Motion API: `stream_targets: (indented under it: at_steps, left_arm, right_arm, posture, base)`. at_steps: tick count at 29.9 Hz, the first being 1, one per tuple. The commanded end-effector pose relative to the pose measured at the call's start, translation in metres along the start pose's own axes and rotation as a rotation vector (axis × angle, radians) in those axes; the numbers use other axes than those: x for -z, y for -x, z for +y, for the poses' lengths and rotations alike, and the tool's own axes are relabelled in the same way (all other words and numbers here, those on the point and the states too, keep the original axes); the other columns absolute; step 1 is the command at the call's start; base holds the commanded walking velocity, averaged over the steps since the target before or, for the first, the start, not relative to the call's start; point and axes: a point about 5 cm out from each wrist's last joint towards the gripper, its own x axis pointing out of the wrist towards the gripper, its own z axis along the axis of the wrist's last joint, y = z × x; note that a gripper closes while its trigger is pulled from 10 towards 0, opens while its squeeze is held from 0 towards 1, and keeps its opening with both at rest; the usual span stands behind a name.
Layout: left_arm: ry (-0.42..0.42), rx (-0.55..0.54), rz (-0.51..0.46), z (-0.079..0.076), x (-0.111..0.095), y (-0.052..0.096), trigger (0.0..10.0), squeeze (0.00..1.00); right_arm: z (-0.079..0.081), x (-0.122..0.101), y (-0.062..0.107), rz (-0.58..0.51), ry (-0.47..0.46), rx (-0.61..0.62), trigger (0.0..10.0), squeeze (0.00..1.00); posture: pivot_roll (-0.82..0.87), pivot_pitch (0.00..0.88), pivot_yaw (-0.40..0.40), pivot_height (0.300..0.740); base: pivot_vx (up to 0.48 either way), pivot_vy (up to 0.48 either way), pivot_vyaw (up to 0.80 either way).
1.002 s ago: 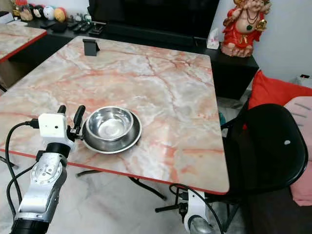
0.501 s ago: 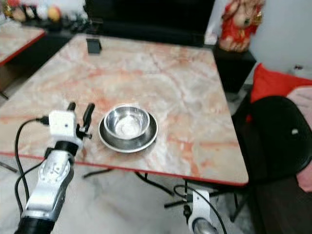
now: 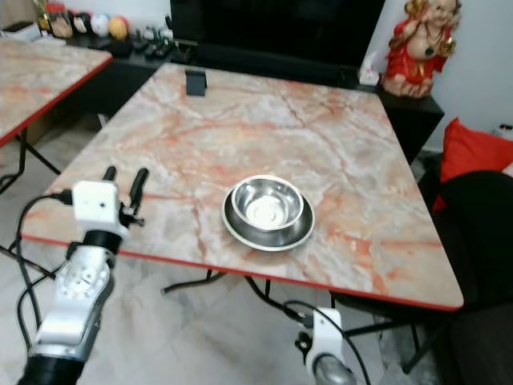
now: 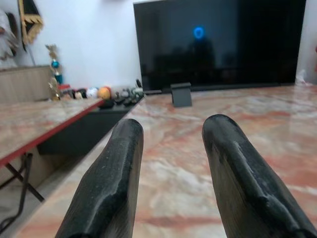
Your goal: Setting the table
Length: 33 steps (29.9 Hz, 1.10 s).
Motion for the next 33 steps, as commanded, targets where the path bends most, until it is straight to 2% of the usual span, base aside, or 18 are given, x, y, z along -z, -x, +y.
stream_targets:
  at_steps: [1, 33]
  left_arm:
    - [0.013, 0.026, -0.003, -0.0105, -0.0019, -0.0012, 10.0, 0.0]
    - [0.013, -0.002, -0.011, -0.0082, -0.0066, -0.0054, 10.0, 0.0]
  right_arm:
    - [-0.0104, 0.0007, 0.0006, 0.003, 0.003, 0.028, 10.0, 0.0]
    - [-0.0126, -0.0023, 0.0, 0.004, 0.021, 0.031, 10.0, 0.0]
  posture:
    - [0.05, 0.0, -0.094, 0.74]
    - [0.04, 0.0, -0.1, 0.74]
  base:
    - [0.0, 0.334, 0.0]
    - [0.0, 0.344, 0.0]
